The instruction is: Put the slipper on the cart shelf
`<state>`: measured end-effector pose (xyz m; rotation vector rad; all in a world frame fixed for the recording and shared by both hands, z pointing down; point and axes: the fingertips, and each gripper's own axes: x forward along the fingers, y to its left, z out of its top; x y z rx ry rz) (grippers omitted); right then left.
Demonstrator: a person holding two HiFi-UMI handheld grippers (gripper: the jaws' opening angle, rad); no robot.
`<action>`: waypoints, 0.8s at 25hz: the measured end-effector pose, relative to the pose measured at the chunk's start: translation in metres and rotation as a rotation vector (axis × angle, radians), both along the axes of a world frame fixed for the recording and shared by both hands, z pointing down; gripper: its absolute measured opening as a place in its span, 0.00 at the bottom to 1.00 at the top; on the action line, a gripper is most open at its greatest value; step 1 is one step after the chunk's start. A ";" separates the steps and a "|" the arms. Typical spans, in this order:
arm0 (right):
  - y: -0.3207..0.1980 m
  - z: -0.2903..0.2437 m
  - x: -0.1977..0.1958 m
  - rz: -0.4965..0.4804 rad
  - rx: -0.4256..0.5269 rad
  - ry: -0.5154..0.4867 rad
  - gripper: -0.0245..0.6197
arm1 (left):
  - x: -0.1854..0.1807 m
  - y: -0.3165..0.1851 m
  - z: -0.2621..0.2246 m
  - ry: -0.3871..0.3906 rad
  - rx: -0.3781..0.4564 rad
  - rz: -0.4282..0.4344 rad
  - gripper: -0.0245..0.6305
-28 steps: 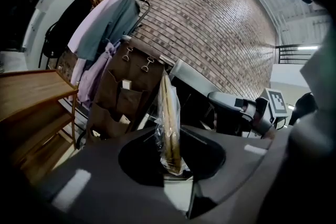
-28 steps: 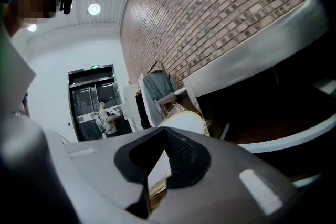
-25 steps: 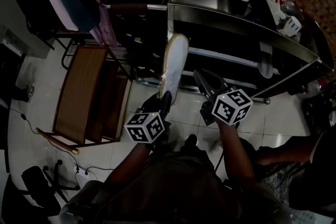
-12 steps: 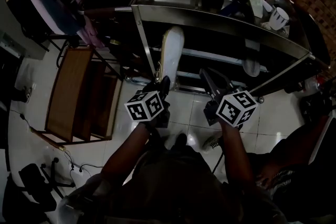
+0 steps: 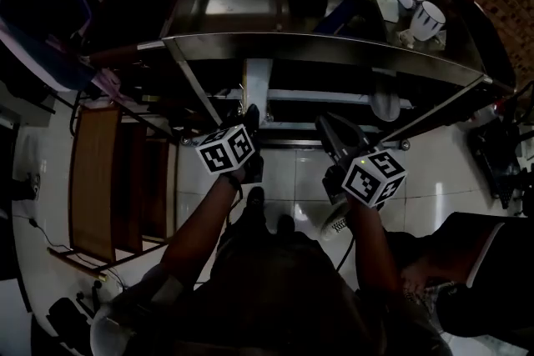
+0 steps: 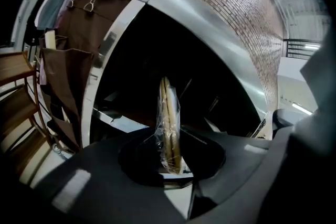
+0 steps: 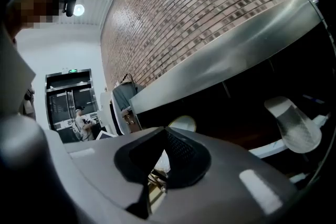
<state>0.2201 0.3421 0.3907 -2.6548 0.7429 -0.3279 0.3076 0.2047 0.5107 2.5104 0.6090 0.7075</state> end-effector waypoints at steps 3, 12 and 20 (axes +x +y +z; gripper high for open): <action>0.001 0.002 0.017 0.036 -0.014 -0.012 0.04 | 0.031 0.005 0.007 -0.002 -0.014 0.016 0.15; -0.011 0.008 0.045 0.119 -0.044 -0.052 0.04 | 0.091 0.015 0.022 0.013 0.006 0.048 0.15; -0.016 0.017 0.052 0.133 -0.045 -0.077 0.04 | 0.104 0.012 0.038 0.053 0.250 0.120 0.25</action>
